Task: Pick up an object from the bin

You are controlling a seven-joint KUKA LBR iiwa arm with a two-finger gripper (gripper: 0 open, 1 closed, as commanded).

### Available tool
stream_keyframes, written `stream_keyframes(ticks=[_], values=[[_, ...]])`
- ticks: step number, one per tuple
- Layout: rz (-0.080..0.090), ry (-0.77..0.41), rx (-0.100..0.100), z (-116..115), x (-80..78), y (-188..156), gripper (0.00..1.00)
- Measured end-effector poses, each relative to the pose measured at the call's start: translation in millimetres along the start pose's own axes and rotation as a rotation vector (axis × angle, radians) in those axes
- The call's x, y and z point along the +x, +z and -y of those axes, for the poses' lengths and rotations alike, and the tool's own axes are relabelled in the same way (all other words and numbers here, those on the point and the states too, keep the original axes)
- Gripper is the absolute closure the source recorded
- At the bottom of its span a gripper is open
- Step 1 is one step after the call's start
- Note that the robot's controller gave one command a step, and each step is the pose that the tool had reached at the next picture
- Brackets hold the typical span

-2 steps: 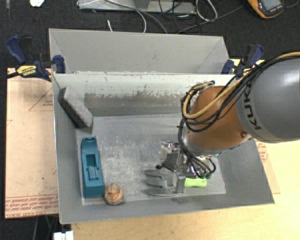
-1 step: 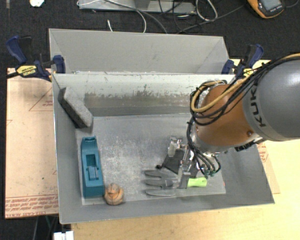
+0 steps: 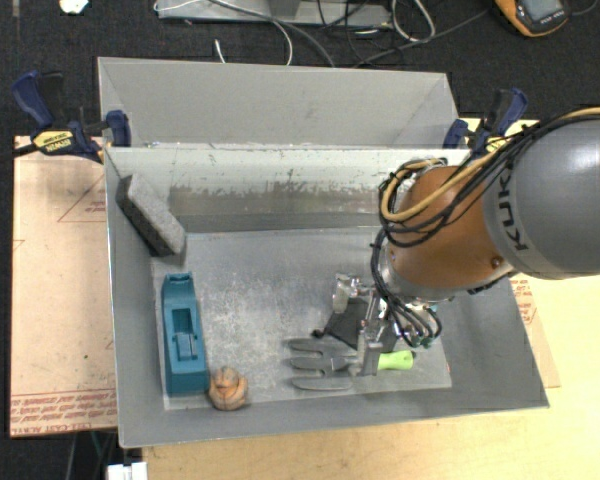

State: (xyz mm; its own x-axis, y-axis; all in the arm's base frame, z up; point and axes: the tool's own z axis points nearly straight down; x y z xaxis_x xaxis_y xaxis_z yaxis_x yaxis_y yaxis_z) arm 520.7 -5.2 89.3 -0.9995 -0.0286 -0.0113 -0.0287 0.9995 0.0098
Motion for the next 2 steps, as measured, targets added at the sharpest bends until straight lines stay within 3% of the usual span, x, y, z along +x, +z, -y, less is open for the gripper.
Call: stream_keyframes(ticks=[1,2], values=[[0.004,-0.03,0.0,3.4,4.7,7.9,0.0],[0.003,-0.115,-0.002,15.8,-23.9,17.0,0.0]])
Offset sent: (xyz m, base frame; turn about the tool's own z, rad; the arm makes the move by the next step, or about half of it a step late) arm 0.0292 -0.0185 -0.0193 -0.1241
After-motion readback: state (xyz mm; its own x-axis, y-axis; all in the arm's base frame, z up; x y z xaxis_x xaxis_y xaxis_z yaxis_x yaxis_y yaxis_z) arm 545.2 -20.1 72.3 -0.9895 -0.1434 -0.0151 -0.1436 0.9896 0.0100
